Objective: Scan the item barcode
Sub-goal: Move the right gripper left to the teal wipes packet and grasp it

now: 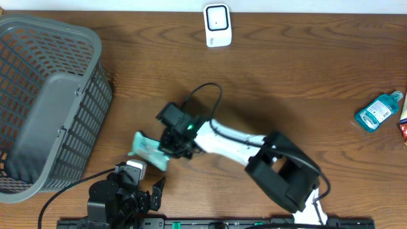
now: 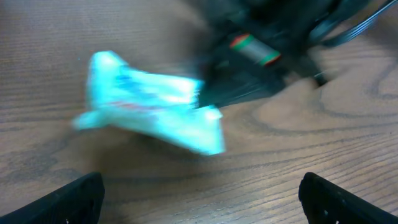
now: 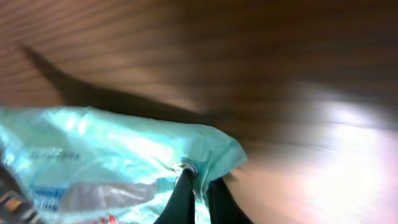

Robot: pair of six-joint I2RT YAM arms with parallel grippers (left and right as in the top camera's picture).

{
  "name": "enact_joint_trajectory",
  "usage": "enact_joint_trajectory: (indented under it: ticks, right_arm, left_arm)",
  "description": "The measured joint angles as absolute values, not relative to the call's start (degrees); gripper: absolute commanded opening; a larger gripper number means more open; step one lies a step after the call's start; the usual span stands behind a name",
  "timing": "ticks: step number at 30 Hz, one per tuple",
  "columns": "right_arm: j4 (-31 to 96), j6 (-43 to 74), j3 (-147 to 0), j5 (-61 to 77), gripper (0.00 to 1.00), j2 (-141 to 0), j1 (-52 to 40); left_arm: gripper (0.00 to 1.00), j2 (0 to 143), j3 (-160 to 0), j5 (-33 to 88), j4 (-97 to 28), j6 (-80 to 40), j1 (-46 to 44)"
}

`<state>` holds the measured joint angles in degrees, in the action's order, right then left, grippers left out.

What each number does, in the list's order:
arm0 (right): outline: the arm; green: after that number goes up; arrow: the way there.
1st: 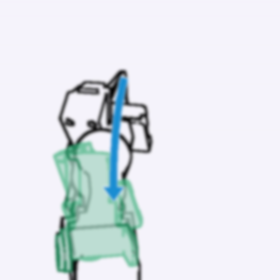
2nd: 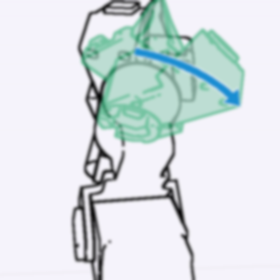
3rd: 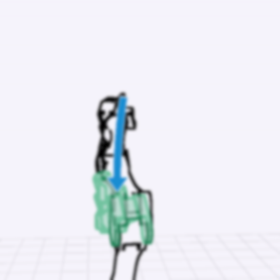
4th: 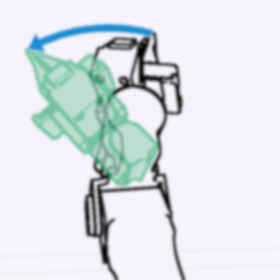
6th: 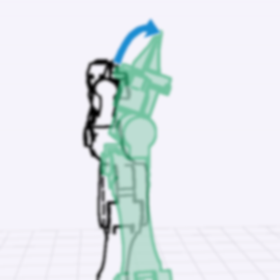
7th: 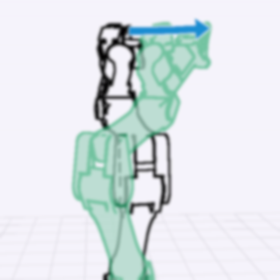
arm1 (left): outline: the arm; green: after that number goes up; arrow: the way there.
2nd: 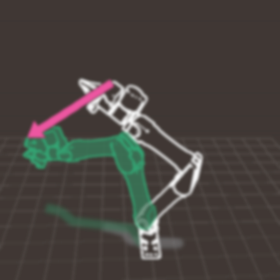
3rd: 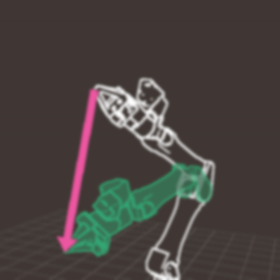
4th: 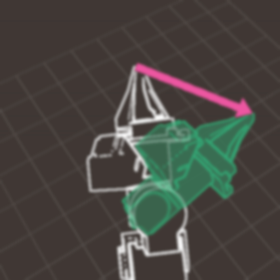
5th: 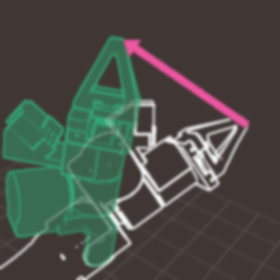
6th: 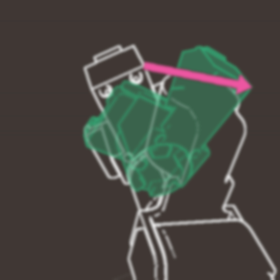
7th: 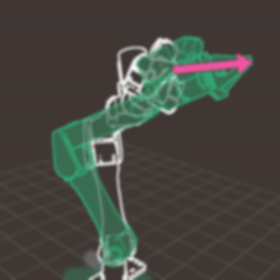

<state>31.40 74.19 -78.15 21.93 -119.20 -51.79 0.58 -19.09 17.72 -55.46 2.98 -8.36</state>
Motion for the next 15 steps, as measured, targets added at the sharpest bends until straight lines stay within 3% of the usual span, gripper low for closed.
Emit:
enact_joint_trajectory:
  ticks: [6,13,14,15]
  right_arm:
    - [47.9,62.4,-76.9,20.7,0.01,-115.0,-40.9]
    - [52.8,46.5,-76.7,26.3,0.01,-112.7,-33.5]
    - [52.9,44.1,-76.7,26.3,0.05,-112.6,-32.4]
    - [53.1,40.8,-76.7,26.1,0.15,-112.3,-30.9]
  left_arm:
    - [0.99,0.6,-19.1,17.7,-55.4,3.0,-8.4]
    - [0.99,0.6,-19.1,17.7,-55.5,3.0,-8.4]
    - [0.99,0.6,-19.1,17.7,-55.5,3.0,-8.4]
    - [0.99,0.6,-19.1,17.7,-55.5,3.0,-8.4]
